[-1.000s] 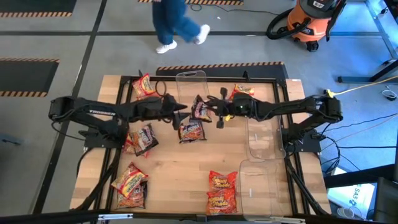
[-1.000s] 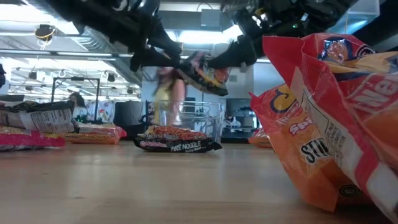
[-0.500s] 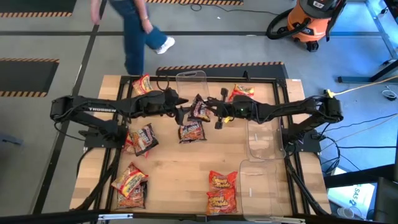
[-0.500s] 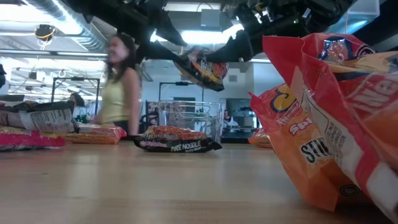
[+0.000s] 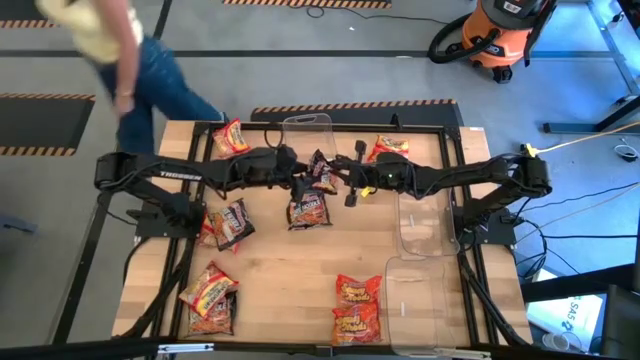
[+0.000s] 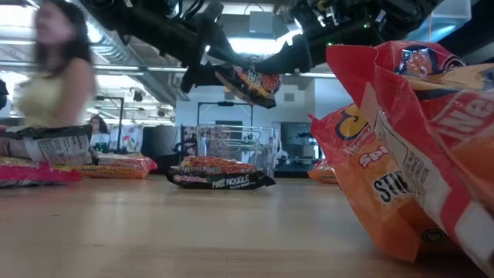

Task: Sort Maruchan noodles
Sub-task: Put the black noodle pack into the top transparent bin

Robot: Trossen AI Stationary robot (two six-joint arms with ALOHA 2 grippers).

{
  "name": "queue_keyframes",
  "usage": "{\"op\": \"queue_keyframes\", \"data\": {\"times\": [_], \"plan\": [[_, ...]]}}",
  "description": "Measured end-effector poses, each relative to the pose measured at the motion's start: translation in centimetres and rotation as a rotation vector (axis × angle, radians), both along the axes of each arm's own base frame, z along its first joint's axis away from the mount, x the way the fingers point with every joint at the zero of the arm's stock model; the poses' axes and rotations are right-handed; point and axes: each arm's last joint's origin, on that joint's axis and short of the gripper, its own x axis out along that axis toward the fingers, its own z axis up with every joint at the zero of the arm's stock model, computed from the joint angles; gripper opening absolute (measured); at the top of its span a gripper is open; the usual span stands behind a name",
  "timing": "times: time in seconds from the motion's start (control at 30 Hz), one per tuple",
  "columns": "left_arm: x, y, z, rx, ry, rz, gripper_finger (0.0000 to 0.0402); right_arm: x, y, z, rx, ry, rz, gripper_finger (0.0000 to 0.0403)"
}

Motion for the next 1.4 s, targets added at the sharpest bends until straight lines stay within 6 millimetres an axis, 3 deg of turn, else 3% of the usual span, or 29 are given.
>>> {"op": "queue_keyframes", "data": {"times": [0.2, 0.5, 0.7, 0.8, 1.03, 1.2, 1.4], "plan": [[-0.1, 0.5, -0.1, -0.01, 0.011, -0.019, 0.0228, 0.3, 0.0, -0.3, 0.013, -0.006, 0.01, 0.001], [-0.2, 0.6, -0.2, 0.022, 0.024, -0.078, 0.0119, 0.3, 0.0, -0.3, 0.093, -0.04, 0.004, 0.0011], [-0.3, 0.7, 0.0, 0.065, 0.026, -0.111, 0.0084, 0.0, 0.1, 0.4, 0.141, -0.06, -0.001, 0.0068], [-0.6, 0.9, 0.5, 0.097, 0.019, -0.136, 0.0082, -1.3, 0.3, 2.2, 0.173, -0.081, -0.001, 0.0109], [-2.3, 2.3, 1.5, 0.203, 0.06, -0.122, 0.0081, -7.6, 1.7, 5.8, 0.292, 0.062, 0.11, 0.0164], [-2.8, 4.5, 2.5, 0.325, 0.198, -0.093, 0.0081, -10.6, 2.4, 3.8, 0.32, 0.091, 0.188, 0.0169], [-2.8, 8.0, 5.4, 0.41, 0.363, -0.033, 0.0081, -11.4, 2.5, 0.7, 0.296, 0.03, 0.165, 0.0163]]}}
